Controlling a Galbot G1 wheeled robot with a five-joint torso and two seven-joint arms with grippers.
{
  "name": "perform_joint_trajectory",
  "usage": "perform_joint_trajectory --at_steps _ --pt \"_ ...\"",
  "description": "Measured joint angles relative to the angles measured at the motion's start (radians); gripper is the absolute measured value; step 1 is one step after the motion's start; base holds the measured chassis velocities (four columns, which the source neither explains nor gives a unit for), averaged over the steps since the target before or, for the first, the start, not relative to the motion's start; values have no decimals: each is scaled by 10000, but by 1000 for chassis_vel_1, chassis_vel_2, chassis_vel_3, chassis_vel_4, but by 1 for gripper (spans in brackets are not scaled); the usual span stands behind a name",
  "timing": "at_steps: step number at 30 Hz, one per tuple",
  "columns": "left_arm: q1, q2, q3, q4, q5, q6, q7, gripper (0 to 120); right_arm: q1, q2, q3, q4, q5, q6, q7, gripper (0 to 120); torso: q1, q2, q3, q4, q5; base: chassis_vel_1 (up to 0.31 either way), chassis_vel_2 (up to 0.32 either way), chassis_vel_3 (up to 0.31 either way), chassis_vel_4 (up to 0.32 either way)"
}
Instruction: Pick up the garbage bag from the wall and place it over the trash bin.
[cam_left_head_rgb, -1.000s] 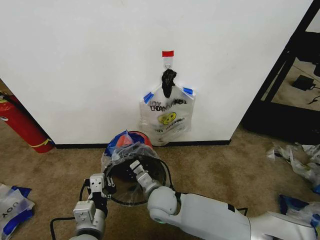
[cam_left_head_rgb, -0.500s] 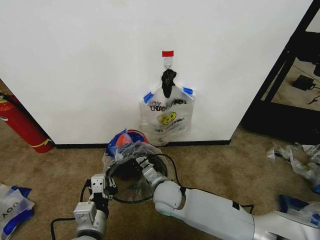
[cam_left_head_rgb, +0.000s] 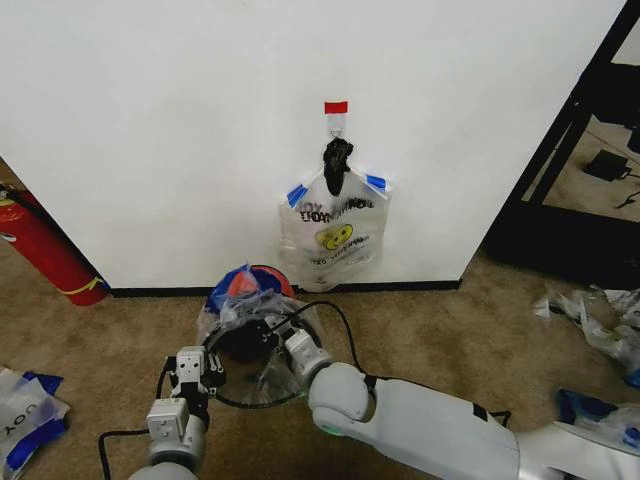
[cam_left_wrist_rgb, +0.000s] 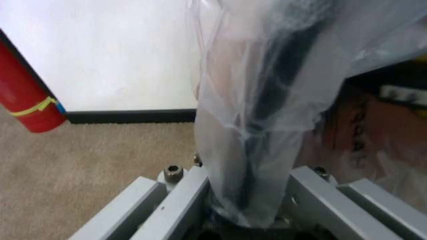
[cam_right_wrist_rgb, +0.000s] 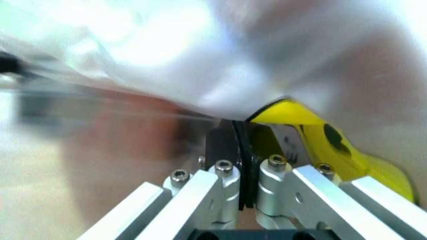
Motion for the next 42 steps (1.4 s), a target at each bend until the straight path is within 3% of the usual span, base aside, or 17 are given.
perform_joint_trajectory --at_steps 4,9,10,13,15,17,19,23,25,32,33,35,39,40,41,42 --pt "-212 97 -53 143 -312 145 -87 0 -144 -234 65 132 -179 434 -643 0 0 0 0 2 -3 0 0 0 0" --pt "-484 320 -154 384 -905 347 -238 0 -334 -546 264 -233 -998 2576 -2858 18 0 0 0 0 -1 0 0 0 0" --pt "-484 320 -154 384 -905 347 -238 0 -334 -546 264 -233 -998 2576 -2858 18 0 0 0 0 -1 0 0 0 0" --pt "-545 376 -214 511 -1034 375 -268 0 -447 -757 729 -678 -1154 3920 -5042 31 0 0 0 1 1 0 0 0 0" --pt "-529 367 -224 522 -1040 376 -270 0 -557 -844 1164 -879 -946 4247 -6668 39 0 0 0 0 0 0 0 0 0" --pt "-499 337 -223 522 -1039 378 -270 0 -651 -916 1609 -1033 -620 4295 -8028 50 0 0 0 0 1 0 0 0 0" --pt "-491 327 -222 522 -1035 378 -270 0 -665 -936 1696 -1071 -569 4303 -8254 51 0 0 0 1 0 0 0 0 0" --pt "-455 212 -184 482 -988 381 -259 0 -758 -1002 1995 -1287 -207 4484 -9300 70 0 0 0 1 1 0 0 0 0" --pt "-448 198 -179 480 -977 381 -256 0 -767 -1000 2056 -1362 -81 4544 -9680 73 0 0 0 1 0 0 0 0 0" --pt "-421 191 -232 480 -949 384 -244 0 -706 -891 2575 -2062 1227 4737 -13900 98 0 0 0 1 0 0 0 0 0" --pt "-421 191 -232 480 -949 384 -244 0 -706 -891 2575 -2062 1227 4737 -13900 98 0 0 0 1 0 0 0 0 0" --pt "-445 260 -273 508 -989 385 -245 0 -672 -871 2836 -2133 1970 4675 -15509 100 0 0 0 2 1 0 0 0 0" --pt "-557 571 -273 490 -1116 670 -285 0 -806 -930 3498 -1491 3000 4738 -15340 100 0 0 0 2 -1 0 0 0 0" --pt "-607 717 -272 434 -1192 833 -345 0 -881 -978 3668 -1192 3143 4875 -14567 100 0 0 0 2 -4 0 0 0 0" --pt "-734 1093 -271 279 -1585 1254 -522 0 -1061 -1078 3879 -417 3249 5247 -12730 100 0 0 0 1 -3 0 0 0 0" --pt "-811 1296 -271 183 -1887 1503 -650 0 -1189 -1096 4002 77 3242 5363 -11787 100 0 0 0 1 0 0 0 0 0"
